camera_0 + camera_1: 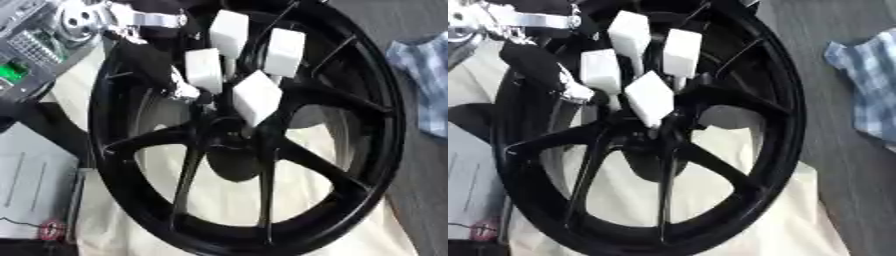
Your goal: Pull the pin out of the wheel hub.
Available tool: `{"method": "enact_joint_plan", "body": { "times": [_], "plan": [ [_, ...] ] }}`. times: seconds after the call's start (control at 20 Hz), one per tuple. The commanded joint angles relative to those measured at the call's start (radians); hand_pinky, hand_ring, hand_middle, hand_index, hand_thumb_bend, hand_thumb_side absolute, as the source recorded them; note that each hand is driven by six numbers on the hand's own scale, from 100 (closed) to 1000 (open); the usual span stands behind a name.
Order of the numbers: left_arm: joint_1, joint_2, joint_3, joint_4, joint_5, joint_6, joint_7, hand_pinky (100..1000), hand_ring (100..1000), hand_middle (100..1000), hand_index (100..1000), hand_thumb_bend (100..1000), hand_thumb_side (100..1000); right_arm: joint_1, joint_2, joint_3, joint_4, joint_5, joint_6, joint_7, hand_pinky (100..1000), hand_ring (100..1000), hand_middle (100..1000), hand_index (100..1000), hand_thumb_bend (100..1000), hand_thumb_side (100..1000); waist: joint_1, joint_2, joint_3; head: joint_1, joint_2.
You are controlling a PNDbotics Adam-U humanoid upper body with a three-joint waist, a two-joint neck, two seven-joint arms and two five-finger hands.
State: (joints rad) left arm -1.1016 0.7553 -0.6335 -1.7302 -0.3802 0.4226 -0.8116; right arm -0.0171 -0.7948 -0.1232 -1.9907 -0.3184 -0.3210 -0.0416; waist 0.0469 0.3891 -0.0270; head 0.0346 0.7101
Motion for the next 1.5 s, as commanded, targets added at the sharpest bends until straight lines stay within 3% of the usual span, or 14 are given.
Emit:
{"method": "enact_joint_plan", "body": {
  "times": [0.05,0.65,0.75,0.85,0.9,1.1,1.5],
  "plan": [
    [-0.022,0.012,0.008,-0.004,-0.003,0.066,-0.056,713,627,530,667,406,494,-0.002,-0.012,-0.014,-0.009,-0.002,0.001,-0.005,931,846,644,763,100,494,-0.005,-0.02,-0.002,0.004,-0.008],
    [-0.038,0.027,0.039,-0.063,0.068,0.105,-0.037,693,599,504,646,287,507,0.012,-0.005,-0.016,-0.009,0.009,0.021,-0.018,932,848,645,764,100,496,-0.004,-0.027,0.004,0.007,-0.003],
    [-0.04,0.03,0.043,-0.072,0.075,0.109,-0.04,689,595,499,642,243,447,0.014,-0.006,-0.018,-0.009,0.009,0.024,-0.022,932,848,646,764,100,497,-0.004,-0.029,0.005,0.009,-0.003],
    [-0.041,0.033,0.046,-0.075,0.074,0.115,-0.046,678,585,485,626,190,277,0.014,-0.006,-0.018,-0.009,0.008,0.024,-0.024,933,849,647,765,100,497,-0.004,-0.03,0.006,0.01,-0.004],
    [-0.04,0.035,0.046,-0.074,0.07,0.12,-0.047,667,568,441,566,161,149,0.014,-0.007,-0.019,-0.009,0.007,0.022,-0.025,933,849,648,765,100,497,-0.004,-0.031,0.006,0.01,-0.005],
    [-0.035,0.041,0.059,-0.082,0.064,0.156,-0.024,657,547,394,495,140,145,0.019,-0.007,-0.02,-0.009,0.009,0.018,-0.025,932,850,648,766,100,494,-0.007,-0.034,0.006,0.01,-0.003],
    [-0.022,0.103,0.153,-0.182,0.159,0.229,0.046,658,524,372,478,100,159,0.031,-0.008,-0.026,-0.009,0.01,0.01,-0.032,931,849,648,764,100,492,-0.013,-0.044,0.013,0.001,0.005]
  ]
}}
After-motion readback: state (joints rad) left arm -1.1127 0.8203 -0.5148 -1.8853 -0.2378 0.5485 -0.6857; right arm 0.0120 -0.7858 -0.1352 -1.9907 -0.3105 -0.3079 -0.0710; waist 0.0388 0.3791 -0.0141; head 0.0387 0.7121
